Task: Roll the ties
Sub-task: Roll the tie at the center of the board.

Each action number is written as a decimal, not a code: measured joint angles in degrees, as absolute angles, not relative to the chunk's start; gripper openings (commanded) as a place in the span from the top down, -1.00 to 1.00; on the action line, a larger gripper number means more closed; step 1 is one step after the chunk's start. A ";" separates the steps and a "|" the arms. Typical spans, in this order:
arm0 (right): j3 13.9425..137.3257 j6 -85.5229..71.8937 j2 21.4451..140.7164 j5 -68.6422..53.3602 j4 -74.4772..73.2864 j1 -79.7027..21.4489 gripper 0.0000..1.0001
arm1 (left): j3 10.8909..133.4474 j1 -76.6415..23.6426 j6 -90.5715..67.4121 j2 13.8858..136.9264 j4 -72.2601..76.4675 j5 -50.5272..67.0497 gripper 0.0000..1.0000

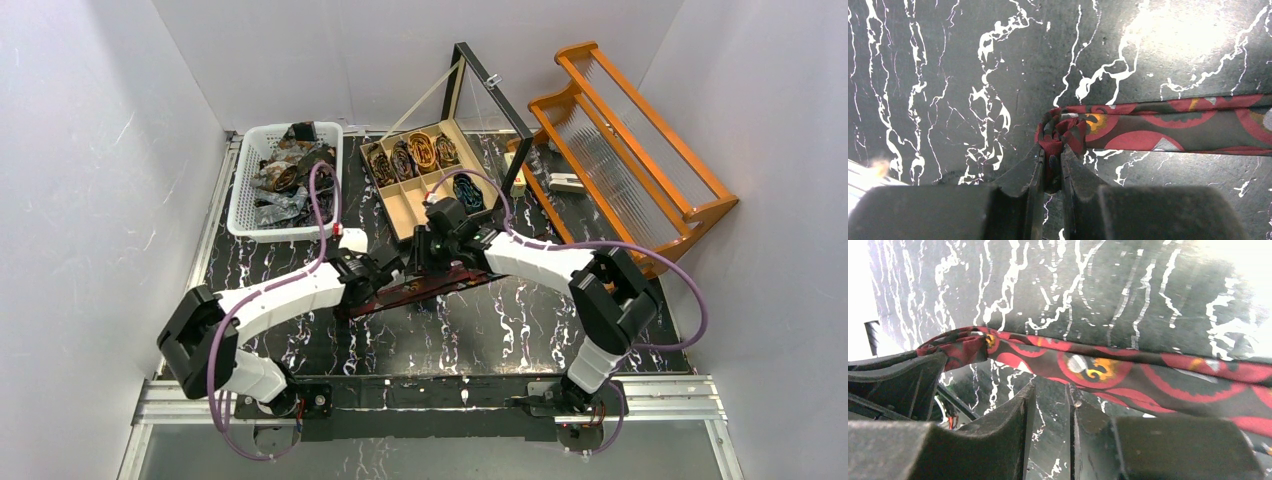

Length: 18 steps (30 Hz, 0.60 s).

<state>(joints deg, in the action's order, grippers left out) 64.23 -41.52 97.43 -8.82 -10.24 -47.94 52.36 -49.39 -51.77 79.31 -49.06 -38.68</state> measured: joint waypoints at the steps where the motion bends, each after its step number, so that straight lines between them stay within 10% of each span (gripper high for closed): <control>1: 63.40 -41.93 96.73 -8.29 -10.09 -47.57 0.24 | 52.77 -49.82 -51.86 80.16 -49.19 -38.92 1.00; 18: 59.07 -45.10 94.15 -9.47 -7.90 -43.57 0.16 | 59.94 -53.76 -52.47 93.25 -46.74 -38.89 0.23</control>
